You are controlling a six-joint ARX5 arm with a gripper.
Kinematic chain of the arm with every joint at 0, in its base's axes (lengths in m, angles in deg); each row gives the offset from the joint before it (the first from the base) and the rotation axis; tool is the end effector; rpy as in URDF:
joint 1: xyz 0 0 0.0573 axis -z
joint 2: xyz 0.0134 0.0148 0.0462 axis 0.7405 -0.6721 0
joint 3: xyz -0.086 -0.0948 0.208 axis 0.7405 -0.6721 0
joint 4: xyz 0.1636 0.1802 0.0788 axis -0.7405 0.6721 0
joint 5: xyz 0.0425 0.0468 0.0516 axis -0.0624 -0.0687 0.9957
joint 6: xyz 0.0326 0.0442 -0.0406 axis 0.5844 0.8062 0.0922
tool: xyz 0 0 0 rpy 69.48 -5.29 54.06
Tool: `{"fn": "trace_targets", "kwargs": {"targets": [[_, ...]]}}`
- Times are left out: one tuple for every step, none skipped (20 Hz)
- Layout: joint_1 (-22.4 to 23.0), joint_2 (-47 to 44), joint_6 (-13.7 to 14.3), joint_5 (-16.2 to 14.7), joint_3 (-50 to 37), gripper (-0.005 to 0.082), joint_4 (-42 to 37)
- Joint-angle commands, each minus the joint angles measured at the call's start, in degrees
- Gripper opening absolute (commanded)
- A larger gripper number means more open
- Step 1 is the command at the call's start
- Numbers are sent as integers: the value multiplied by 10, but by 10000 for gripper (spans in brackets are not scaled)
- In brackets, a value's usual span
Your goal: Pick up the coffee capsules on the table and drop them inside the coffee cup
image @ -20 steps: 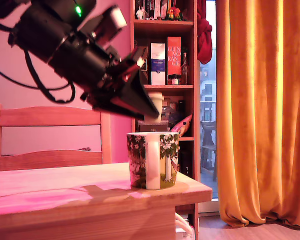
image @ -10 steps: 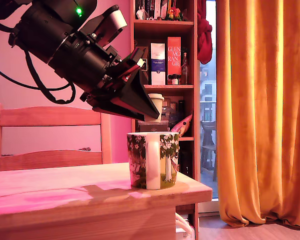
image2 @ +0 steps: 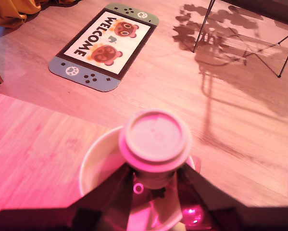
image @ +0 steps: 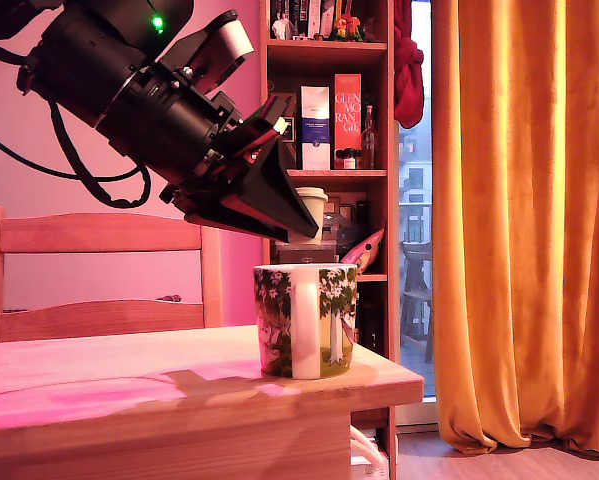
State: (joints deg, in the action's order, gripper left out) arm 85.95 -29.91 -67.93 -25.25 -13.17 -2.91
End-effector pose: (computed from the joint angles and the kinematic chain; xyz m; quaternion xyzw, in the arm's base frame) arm 0.2566 -0.2229 0.1727 0.0655 0.2867 -0.4619 0.8368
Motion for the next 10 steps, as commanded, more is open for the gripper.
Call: {"fn": "trace_targets", "kwargs": {"targets": [[2,-5,5,-2,8,279,-5],[1,-5,5,-1,8,444,-4],[1,-5,5,0,8,557,-4],[0,-5,5,0,8,580,-3],[0,-5,5,0,8,580,-3],[0,-5,5,-1,8,580,-4],[0,-5,5,-1,8,579,-4],[0,-5,5,-1,8,579,-4],[0,-5,5,-1,8,575,-3],[0,-5,4,-1,8,558,-3]]}}
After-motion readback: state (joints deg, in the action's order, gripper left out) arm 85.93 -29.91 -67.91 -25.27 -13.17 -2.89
